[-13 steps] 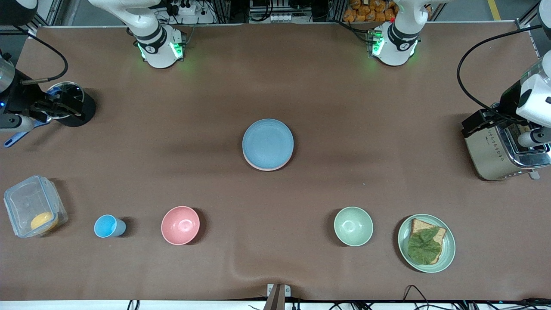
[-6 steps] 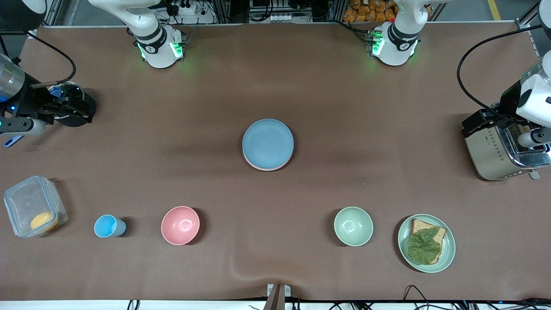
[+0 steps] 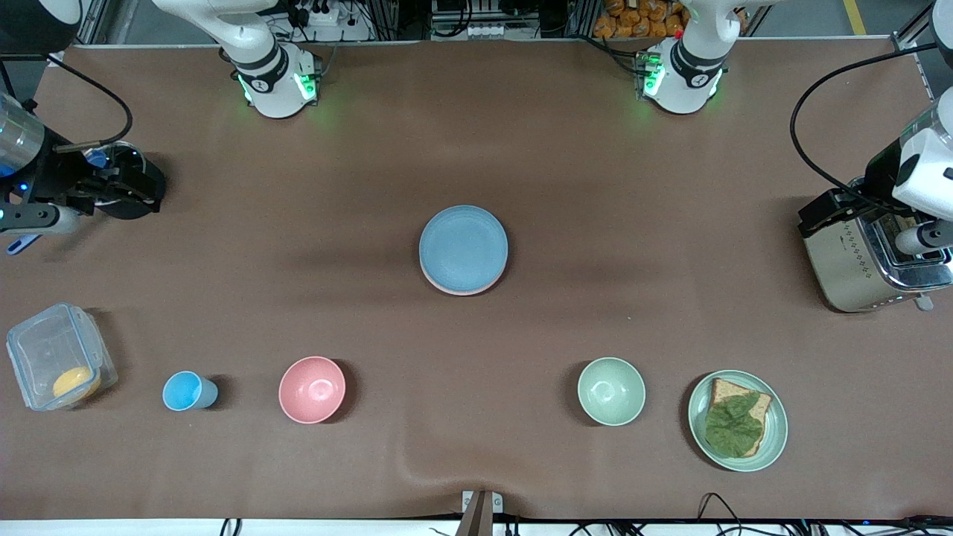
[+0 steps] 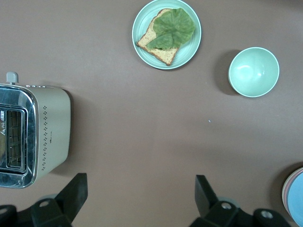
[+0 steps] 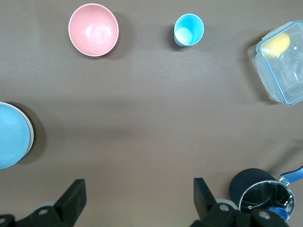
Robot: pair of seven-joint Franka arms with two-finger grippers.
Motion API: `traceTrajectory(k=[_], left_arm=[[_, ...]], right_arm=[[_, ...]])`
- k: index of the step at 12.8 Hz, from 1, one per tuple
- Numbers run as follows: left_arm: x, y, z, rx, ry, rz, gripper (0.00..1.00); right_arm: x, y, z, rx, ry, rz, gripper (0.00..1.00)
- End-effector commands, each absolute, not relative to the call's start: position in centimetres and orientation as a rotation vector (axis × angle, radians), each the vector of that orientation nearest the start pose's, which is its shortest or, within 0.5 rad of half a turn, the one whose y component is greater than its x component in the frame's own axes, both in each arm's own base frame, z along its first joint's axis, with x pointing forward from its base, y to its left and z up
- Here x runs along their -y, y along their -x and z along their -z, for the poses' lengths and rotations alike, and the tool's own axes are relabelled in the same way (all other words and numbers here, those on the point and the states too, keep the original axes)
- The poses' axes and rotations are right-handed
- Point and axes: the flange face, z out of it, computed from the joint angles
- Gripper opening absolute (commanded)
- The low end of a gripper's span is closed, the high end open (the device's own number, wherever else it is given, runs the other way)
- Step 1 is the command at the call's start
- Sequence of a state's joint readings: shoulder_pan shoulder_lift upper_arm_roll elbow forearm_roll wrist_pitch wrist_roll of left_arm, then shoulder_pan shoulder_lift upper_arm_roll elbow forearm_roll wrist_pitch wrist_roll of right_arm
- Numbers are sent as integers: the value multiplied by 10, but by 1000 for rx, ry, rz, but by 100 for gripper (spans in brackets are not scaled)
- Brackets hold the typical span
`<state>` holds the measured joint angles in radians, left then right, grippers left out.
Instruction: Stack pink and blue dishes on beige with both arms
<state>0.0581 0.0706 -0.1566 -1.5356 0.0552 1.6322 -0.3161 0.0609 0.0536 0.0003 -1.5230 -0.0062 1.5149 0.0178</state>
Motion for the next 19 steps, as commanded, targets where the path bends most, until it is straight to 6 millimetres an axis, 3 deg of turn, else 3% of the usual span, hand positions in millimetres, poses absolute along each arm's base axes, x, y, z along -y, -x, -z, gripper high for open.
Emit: traceTrajectory(k=[1, 7, 13, 19], left_arm=[[48, -577, -608, 326, 3103, 37, 100], [49, -578, -612, 324, 3106, 58, 100], [49, -575, -617, 319, 3106, 68, 100], [54, -573, -622, 305, 3109, 80, 100]], right_arm=[[-44, -564, -615, 86, 3172, -97, 100], [-49, -562, -631, 97, 3172, -43, 100], [-34, -563, -627, 54, 3172, -73, 100], [-33, -565, -624, 51, 3174, -75, 100]])
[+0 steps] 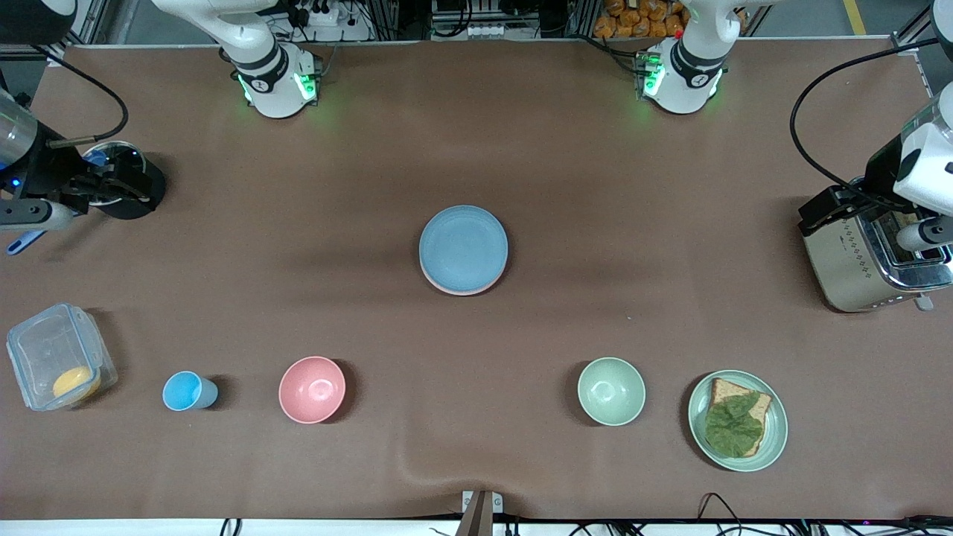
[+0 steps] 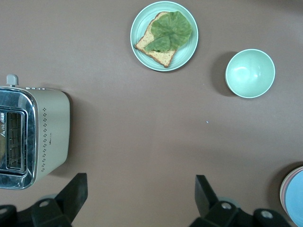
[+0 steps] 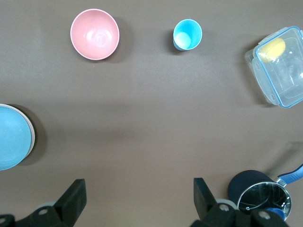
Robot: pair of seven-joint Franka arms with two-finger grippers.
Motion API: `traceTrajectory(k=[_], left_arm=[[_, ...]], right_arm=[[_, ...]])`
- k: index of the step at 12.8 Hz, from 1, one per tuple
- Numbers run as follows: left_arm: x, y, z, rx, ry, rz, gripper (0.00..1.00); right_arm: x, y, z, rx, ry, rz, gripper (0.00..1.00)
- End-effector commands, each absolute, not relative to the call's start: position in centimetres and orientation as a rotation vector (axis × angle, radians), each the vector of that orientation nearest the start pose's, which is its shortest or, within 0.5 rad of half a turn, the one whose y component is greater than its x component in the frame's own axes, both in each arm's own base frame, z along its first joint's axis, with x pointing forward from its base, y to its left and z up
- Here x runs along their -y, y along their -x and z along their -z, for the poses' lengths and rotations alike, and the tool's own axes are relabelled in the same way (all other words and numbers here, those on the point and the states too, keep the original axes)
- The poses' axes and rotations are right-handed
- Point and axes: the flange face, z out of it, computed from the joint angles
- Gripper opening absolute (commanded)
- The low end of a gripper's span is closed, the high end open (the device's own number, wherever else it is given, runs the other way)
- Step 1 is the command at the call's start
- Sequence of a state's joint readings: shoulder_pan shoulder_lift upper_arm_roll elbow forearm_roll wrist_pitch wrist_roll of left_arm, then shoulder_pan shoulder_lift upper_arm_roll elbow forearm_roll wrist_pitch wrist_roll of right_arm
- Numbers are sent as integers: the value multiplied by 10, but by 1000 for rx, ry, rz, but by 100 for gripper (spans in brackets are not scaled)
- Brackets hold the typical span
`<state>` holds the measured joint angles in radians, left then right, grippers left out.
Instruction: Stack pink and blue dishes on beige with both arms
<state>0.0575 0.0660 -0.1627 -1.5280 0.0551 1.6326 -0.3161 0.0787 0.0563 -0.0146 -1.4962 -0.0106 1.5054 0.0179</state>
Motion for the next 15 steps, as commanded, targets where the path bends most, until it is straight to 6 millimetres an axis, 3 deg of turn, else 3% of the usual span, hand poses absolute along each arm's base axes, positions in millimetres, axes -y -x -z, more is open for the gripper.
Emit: traceTrajectory(k=[1, 6, 15], left_arm=[[54, -573, -621, 305, 3110, 77, 100], [68, -568, -619, 254, 3115, 29, 100], [67, -568, -620, 219, 3154, 15, 100]], right_arm=[[-33, -565, -624, 51, 3174, -75, 100], [-33, -565, -620, 51, 3172, -90, 100], [-30, -567, -617, 42, 3171, -100, 100]])
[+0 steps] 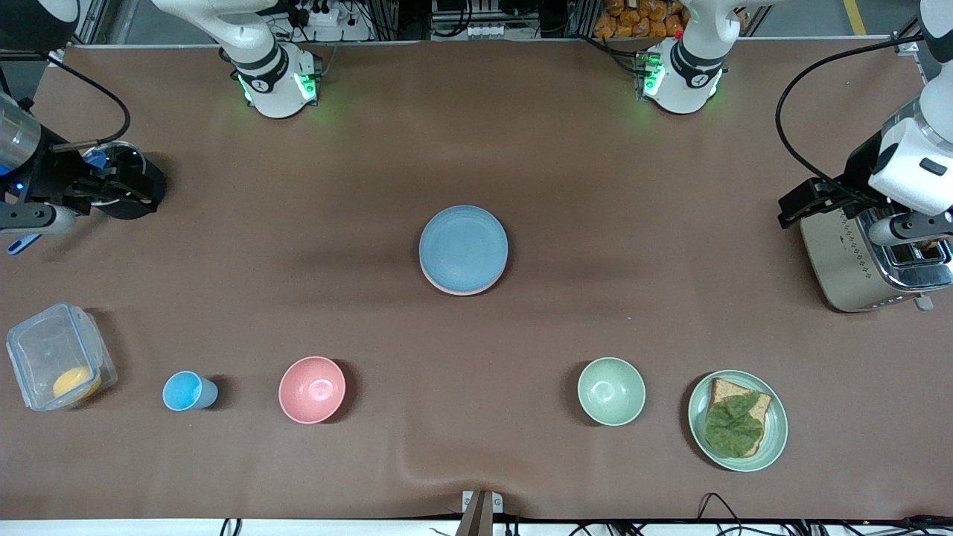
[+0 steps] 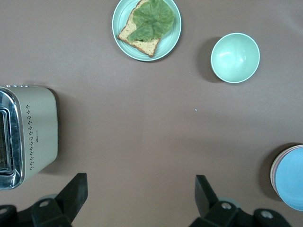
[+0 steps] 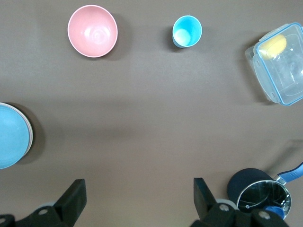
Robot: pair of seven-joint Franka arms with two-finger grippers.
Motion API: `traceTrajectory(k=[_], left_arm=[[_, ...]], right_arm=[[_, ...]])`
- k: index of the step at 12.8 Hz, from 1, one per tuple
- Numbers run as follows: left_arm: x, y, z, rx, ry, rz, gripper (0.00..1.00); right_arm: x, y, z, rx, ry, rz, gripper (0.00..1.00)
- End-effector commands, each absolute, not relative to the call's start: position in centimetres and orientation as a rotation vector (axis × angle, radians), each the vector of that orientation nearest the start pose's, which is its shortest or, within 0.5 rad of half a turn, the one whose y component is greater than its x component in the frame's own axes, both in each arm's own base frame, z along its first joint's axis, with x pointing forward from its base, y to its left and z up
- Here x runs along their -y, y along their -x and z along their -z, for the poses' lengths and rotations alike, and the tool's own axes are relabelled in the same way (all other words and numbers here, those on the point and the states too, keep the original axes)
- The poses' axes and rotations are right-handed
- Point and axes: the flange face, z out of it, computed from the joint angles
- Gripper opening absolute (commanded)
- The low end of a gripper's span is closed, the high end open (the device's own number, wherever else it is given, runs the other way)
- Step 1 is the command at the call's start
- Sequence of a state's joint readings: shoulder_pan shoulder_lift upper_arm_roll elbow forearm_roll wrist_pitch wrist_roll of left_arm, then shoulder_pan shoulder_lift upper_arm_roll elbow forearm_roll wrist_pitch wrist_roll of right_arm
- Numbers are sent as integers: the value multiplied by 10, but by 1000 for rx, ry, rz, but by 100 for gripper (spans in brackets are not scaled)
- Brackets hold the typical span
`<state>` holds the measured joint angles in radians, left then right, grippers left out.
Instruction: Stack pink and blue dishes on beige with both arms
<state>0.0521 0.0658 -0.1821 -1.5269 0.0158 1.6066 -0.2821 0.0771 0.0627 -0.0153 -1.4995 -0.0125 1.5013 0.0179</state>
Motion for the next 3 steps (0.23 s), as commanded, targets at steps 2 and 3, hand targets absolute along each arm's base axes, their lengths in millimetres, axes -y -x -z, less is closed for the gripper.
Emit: traceTrajectory(k=[2, 3], left_arm=[[67, -568, -622, 224, 3154, 20, 100], [65, -568, -622, 228, 3153, 18, 100]], right_arm=[[-31, -568, -617, 46, 3175, -98, 100], [-30, -568, -619, 46, 3177, -93, 100]])
